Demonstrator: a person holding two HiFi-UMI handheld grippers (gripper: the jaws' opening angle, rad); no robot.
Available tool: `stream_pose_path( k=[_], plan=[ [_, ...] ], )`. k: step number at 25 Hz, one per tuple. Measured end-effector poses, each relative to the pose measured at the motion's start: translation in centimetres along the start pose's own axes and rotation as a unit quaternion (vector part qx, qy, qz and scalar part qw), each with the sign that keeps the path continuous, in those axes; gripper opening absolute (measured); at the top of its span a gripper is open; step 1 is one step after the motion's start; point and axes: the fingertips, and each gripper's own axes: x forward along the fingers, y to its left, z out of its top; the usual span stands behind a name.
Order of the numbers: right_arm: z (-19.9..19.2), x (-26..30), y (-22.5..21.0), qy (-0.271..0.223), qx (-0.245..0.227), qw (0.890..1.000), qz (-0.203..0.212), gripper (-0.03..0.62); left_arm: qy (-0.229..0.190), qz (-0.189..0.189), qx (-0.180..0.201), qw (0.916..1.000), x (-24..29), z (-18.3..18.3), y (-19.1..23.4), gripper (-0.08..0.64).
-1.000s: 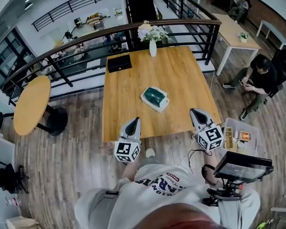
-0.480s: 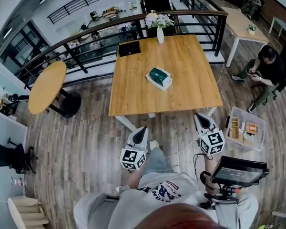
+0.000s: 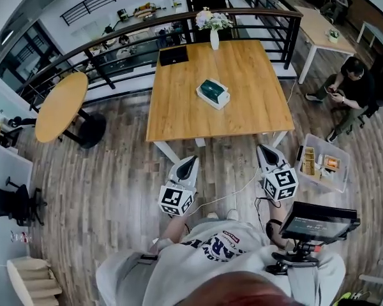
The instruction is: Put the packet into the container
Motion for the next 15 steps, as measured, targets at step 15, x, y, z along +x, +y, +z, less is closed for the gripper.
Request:
stream_pose_path(
  k=[15],
  plan=[
    [5.0, 2.7, 1.8, -0.012, -0.017, 1.000, 0.013, 0.006, -0.033, 0.027, -0.034, 0.9985, -0.3, 3.0, 2.7, 0.000]
  ],
)
